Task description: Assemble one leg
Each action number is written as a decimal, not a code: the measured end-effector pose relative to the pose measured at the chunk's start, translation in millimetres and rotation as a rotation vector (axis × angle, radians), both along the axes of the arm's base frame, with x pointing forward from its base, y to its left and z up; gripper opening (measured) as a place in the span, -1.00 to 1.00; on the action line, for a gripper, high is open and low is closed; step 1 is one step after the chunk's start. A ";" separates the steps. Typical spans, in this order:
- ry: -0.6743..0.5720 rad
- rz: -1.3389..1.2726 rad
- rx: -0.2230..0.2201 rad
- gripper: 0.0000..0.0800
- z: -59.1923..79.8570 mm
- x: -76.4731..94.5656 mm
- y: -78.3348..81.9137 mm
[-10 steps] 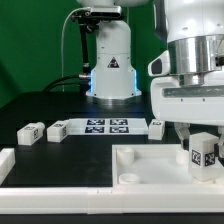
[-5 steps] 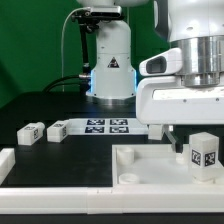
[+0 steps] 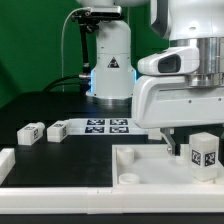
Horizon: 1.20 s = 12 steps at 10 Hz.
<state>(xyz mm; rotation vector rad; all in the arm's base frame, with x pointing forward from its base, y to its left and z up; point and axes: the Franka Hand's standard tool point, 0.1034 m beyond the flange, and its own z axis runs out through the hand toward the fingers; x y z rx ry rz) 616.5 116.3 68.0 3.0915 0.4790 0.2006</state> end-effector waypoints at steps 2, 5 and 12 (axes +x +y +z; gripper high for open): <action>-0.003 0.030 -0.008 0.62 0.4 0.9 0.0; -0.002 0.027 -0.008 -0.04 0.0 0.8 -0.5; -0.025 -0.369 0.050 -0.27 -1.6 -0.3 6.0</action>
Offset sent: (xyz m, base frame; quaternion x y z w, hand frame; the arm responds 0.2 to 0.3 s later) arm 0.0000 0.0000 0.0000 0.0000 0.0000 0.0000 1.0000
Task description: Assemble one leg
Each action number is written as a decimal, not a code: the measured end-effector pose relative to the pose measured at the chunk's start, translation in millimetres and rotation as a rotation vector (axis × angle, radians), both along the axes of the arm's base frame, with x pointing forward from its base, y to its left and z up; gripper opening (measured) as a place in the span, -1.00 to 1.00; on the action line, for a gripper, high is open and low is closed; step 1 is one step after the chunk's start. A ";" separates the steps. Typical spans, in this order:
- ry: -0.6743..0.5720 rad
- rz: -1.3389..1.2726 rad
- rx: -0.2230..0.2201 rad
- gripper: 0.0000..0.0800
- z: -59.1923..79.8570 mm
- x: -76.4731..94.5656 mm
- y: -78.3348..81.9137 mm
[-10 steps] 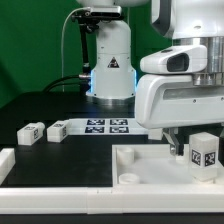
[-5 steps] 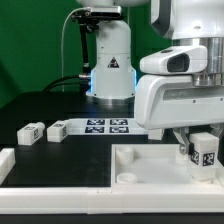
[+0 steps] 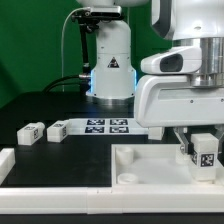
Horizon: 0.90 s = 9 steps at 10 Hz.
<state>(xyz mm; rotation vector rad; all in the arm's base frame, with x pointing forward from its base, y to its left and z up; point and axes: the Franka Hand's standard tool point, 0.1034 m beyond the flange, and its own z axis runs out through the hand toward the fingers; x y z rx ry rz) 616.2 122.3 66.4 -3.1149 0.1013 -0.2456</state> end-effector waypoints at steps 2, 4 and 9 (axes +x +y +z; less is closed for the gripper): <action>-0.001 -0.282 0.039 -0.27 -0.5 -0.6 1.8; 0.003 -0.577 0.091 -0.27 -0.8 -0.7 3.3; 0.016 -0.951 0.183 -0.27 -1.1 -0.5 5.1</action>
Offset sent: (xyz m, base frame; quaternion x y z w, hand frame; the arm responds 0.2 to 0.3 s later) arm 0.0005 -0.0007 -0.0024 -0.0276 -0.0074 0.2770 0.9605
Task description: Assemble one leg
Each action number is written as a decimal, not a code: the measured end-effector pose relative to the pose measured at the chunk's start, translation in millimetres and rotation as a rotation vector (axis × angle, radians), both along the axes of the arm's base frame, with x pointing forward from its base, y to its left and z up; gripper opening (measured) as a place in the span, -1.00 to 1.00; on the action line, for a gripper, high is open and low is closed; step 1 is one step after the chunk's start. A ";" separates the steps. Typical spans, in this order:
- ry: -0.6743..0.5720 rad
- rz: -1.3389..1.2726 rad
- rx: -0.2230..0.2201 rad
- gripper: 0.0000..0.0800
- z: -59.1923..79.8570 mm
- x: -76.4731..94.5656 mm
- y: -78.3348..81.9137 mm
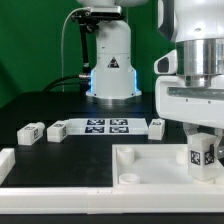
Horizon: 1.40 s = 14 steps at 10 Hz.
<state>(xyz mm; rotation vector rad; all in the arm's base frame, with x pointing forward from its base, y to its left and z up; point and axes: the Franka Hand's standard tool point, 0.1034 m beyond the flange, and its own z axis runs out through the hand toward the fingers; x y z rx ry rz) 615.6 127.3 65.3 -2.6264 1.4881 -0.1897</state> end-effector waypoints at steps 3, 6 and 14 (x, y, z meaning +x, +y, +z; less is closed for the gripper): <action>-0.016 0.315 -0.060 0.51 3.2 1.2 0.6; -0.015 0.793 -0.140 0.62 3.4 3.6 -5.9; -0.016 1.340 -0.252 0.34 8.4 9.9 -10.5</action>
Offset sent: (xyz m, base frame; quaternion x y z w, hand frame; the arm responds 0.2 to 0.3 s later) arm 0.0006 0.0079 0.0071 0.0279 -0.0172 -0.3190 0.9472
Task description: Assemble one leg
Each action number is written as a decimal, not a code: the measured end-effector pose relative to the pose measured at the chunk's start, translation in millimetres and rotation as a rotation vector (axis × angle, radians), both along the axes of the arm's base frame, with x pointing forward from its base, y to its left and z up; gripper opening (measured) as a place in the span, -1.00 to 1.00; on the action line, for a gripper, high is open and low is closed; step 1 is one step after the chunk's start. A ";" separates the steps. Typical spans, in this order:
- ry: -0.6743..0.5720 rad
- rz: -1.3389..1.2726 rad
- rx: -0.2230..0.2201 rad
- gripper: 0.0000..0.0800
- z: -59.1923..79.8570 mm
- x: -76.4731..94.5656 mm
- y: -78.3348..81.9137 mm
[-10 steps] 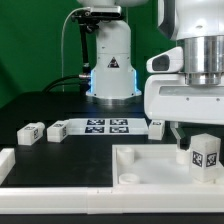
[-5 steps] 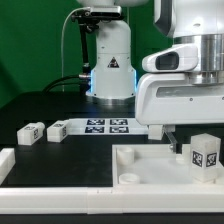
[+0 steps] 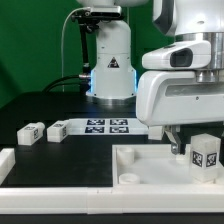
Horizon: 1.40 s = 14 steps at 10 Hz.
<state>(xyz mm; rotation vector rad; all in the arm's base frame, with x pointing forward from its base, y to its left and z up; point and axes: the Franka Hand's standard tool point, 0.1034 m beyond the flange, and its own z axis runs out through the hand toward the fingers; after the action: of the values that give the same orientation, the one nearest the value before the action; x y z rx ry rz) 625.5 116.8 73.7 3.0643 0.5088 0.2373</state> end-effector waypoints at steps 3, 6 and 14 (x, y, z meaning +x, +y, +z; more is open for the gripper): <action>0.001 -0.036 0.006 -0.27 -0.4 -0.3 -0.1; -0.011 -0.241 0.043 -0.27 -0.5 0.1 1.0; -0.047 -1.286 0.196 -0.27 -4.0 -5.3 2.9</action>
Offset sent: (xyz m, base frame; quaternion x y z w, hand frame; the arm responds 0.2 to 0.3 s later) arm 0.0000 0.0000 0.0000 0.0000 0.0000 0.0000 1.0000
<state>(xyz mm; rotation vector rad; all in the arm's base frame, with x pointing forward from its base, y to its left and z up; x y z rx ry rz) 620.2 119.7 69.7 2.8187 -1.4923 0.2856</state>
